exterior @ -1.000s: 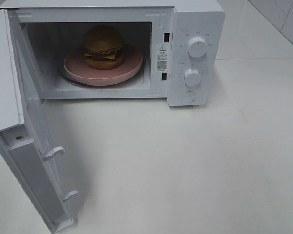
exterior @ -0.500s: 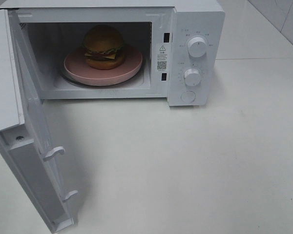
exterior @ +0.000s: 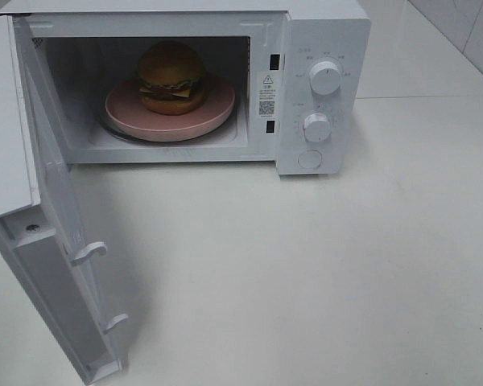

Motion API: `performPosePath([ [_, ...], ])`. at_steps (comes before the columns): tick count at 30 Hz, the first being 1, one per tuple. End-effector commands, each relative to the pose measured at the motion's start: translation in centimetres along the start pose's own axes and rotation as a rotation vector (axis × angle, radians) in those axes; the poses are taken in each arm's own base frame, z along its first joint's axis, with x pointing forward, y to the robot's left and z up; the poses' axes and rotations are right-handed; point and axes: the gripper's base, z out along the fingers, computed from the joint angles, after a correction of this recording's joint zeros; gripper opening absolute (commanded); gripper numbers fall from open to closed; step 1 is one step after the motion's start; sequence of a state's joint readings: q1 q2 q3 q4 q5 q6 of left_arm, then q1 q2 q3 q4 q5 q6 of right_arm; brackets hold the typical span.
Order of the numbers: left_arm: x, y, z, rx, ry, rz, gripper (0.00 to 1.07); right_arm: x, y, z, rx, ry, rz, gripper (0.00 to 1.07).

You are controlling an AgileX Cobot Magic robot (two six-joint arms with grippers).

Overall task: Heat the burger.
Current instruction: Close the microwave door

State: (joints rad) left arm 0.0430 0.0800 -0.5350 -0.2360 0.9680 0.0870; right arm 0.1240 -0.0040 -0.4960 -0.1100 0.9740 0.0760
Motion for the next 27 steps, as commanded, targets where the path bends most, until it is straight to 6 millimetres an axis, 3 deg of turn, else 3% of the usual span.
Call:
performPosePath([
  [1, -1.6, 0.4, 1.3, -0.028, -0.053, -0.012, 0.65, 0.1, -0.1, -0.3, 0.007, -0.037, -0.012, 0.73],
  [2, -1.6, 0.4, 1.3, -0.028, -0.053, -0.012, 0.65, 0.1, -0.1, -0.3, 0.007, -0.037, -0.012, 0.73],
  [3, -1.9, 0.7, 2.1, -0.034, -0.045, -0.019, 0.54, 0.1, -0.1, -0.3, 0.007, -0.037, -0.012, 0.73],
  [5, -2.0, 0.9, 3.2, -0.043, -0.032, -0.027, 0.49, 0.1, -0.1, -0.3, 0.007, -0.037, -0.012, 0.73],
  [7, -2.2, 1.4, 4.9, -0.059, -0.030, -0.043, 0.24, 0.1, -0.1, -0.3, 0.007, -0.037, -0.012, 0.73],
  [10, -2.3, 1.6, 5.6, -0.066, -0.036, -0.048, 0.17, 0.1, -0.1, -0.3, 0.007, -0.037, -0.012, 0.73],
  [11, -2.3, 1.9, 6.6, -0.078, -0.045, -0.055, 0.03, 0.1, -0.1, -0.3, 0.007, -0.037, -0.012, 0.73],
  [12, -2.4, 2.1, 7.1, -0.084, -0.057, -0.059, 0.00, 0.1, -0.1, -0.3, 0.007, -0.037, -0.012, 0.73],
  [16, -2.6, 2.6, 8.6, -0.103, -0.075, -0.071, 0.00, 0.1, -0.1, -0.3, 0.007, -0.037, -0.012, 0.73],
  [18, -3.1, 3.3, 10.7, -0.135, -0.124, -0.084, 0.00, 0.1, -0.1, -0.3, 0.007, -0.037, -0.012, 0.73],
  [24, -2.8, 4.4, 13.5, -0.188, -0.201, -0.069, 0.00, 0.1, -0.1, -0.3, 0.007, -0.037, -0.012, 0.73],
  [27, -2.6, 4.6, 13.9, -0.196, -0.211, -0.066, 0.00, 0.1, -0.1, -0.3, 0.007, -0.037, -0.012, 0.73],
])
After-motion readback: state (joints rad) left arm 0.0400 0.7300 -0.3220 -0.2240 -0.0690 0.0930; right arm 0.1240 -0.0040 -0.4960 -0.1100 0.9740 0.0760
